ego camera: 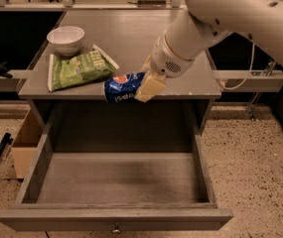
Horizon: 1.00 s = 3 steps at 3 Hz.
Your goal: Pick pepsi can from top drawer and place on counter
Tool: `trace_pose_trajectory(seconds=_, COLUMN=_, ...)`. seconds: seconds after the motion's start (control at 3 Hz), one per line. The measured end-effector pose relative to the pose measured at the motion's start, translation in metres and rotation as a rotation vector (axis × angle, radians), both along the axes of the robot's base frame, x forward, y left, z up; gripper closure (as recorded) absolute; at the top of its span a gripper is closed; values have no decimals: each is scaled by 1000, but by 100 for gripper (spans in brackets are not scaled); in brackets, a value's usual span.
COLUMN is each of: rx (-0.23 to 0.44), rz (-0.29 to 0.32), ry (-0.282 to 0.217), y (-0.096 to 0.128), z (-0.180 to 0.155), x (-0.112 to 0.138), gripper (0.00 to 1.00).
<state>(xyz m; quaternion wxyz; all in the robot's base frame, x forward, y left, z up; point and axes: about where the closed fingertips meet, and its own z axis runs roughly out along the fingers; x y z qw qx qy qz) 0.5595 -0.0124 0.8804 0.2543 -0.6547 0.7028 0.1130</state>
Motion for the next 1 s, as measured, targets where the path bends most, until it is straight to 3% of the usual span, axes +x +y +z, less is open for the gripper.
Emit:
trace_pose_trajectory(seconds=0.33, rx=-9, rz=-4, ry=4, y=-4, z=21, x=36, gripper=100)
trace_pose_trajectory(seconds=1.0, rx=31, rz=-38, ry=58, y=-24, z=3, x=92, gripper=100)
